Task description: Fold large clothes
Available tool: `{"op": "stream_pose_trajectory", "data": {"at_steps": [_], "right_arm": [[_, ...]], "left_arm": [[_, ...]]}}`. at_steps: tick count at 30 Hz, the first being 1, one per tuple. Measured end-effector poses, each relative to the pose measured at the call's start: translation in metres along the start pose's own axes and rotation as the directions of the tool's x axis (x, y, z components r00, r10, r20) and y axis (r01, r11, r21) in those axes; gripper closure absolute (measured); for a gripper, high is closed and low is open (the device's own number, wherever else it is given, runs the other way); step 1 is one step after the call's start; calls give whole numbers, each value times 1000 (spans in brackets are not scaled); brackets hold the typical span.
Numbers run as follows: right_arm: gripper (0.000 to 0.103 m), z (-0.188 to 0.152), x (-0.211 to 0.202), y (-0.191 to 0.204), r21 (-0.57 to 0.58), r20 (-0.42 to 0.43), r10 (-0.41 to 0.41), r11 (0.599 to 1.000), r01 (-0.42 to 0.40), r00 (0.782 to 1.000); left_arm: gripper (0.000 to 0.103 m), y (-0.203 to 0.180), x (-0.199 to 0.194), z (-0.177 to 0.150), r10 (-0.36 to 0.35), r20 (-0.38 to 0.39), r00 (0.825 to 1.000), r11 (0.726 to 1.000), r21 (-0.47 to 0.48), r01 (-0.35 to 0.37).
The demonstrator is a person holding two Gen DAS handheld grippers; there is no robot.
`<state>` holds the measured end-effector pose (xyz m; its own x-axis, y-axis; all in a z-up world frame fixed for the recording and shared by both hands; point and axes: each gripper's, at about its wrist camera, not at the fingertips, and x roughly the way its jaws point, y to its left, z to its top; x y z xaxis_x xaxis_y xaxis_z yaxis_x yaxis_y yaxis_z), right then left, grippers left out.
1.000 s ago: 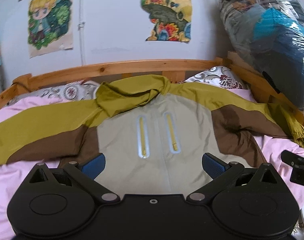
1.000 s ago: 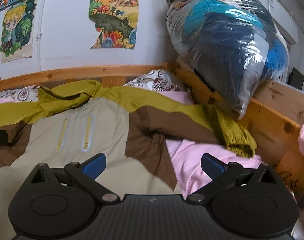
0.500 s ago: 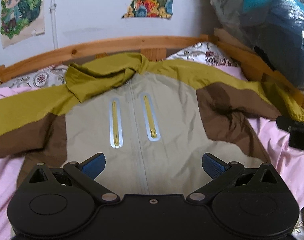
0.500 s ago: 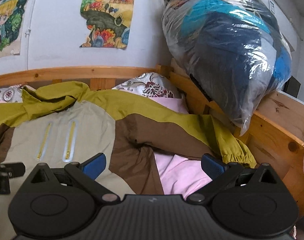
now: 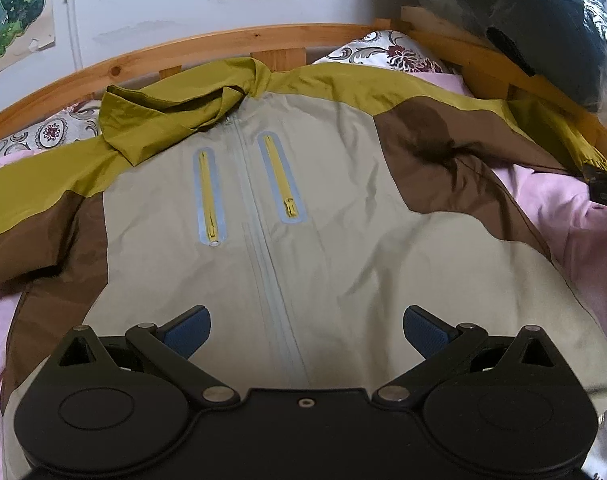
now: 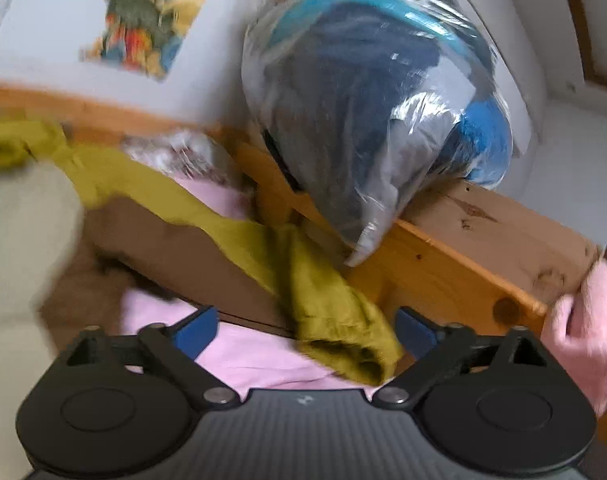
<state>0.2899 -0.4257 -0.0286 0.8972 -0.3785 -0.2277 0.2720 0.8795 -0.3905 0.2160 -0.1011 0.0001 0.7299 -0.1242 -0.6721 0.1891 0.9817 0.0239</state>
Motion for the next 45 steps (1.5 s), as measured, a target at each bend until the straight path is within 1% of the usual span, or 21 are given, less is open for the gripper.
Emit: {"op": "stream_pose_trajectory", "data": {"at_steps": [4, 5, 6, 8, 9, 11, 14, 18, 21, 24, 27, 29, 33, 36, 37, 39, 40, 41, 42, 44, 45], "right_arm": [[25, -3, 44, 7, -99, -123, -18, 995, 6, 992], [34, -3, 51, 9, -115, -141, -21, 993, 5, 990], [52, -3, 56, 10, -122, -156, -26, 992, 7, 987], [69, 1, 53, 9, -108, -169, -1, 994, -17, 986], [87, 4, 48, 8, -108, -168, 7, 994, -25, 986], [88, 15, 28, 10, -112, -144, 54, 991, -70, 988], [90, 41, -12, 12, -87, -105, 202, 973, -211, 974], [91, 87, -57, 16, -8, -34, 402, 915, -403, 915], [91, 127, -79, 13, 72, 49, 498, 863, -500, 866], [91, 172, -99, 21, 110, 142, 597, 783, -612, 790], [91, 209, -106, 50, 107, 200, 710, 669, -736, 675], [91, 228, -114, 85, 53, 222, 760, 615, -786, 610], [92, 245, -119, 168, -56, 185, 870, 474, -879, 457], [92, 243, -120, 219, -116, 116, 923, 379, -918, 366], [92, 240, -114, 231, -105, 89, 950, 306, -946, 298], [82, 232, -110, 234, -66, 69, 974, 218, -974, 214], [73, 228, -106, 233, -59, 71, 979, 193, -979, 189], [48, 224, -102, 228, -60, 84, 981, 182, -981, 176], [32, 218, -102, 220, -61, 101, 979, 185, -981, 178], [26, 210, -93, 199, -70, 119, 974, 203, -977, 193], [22, 203, -90, 185, -70, 123, 969, 222, -972, 213]], "left_arm": [[1, 9, -2, -2, 0, -2, 1000, 1000, -10, 0], [1, 12, -3, -2, 4, -1, 1000, 1000, -12, -4], [1, 16, -4, -3, 8, -1, 1000, 1000, -16, -8], [1, 23, -7, -3, 13, 4, 1000, 1000, -27, -13], [1, 28, -9, -4, 16, 8, 1000, 999, -33, -16], [1, 37, -13, -4, 23, 16, 1000, 999, -49, -22], [1, 52, -19, -4, 35, 29, 999, 997, -77, -33], [1, 67, -26, -5, 51, 40, 998, 993, -106, -47], [1, 77, -33, -6, 64, 50, 997, 990, -130, -57], [1, 86, -40, -10, 72, 54, 996, 986, -152, -63], [1, 92, -43, -16, 70, 49, 996, 985, -159, -61], [1, 93, -45, -21, 69, 38, 997, 986, -152, -63], [1, 100, -46, -31, 76, 10, 997, 986, -148, -73], [1, 107, -45, -39, 103, -4, 995, 984, -148, -103], [1, 110, -45, -42, 115, -11, 993, 981, -155, -116], [1, 118, -43, -46, 130, -29, 991, 975, -180, -133], [1, 124, -42, -49, 135, -41, 990, 971, -194, -141], [1, 128, -42, -51, 138, -49, 989, 968, -204, -145], [1, 132, -43, -52, 144, -53, 988, 965, -212, -152], [1, 140, -45, -53, 162, -42, 986, 961, -221, -167], [1, 143, -47, -52, 164, -30, 986, 961, -221, -166]]}}
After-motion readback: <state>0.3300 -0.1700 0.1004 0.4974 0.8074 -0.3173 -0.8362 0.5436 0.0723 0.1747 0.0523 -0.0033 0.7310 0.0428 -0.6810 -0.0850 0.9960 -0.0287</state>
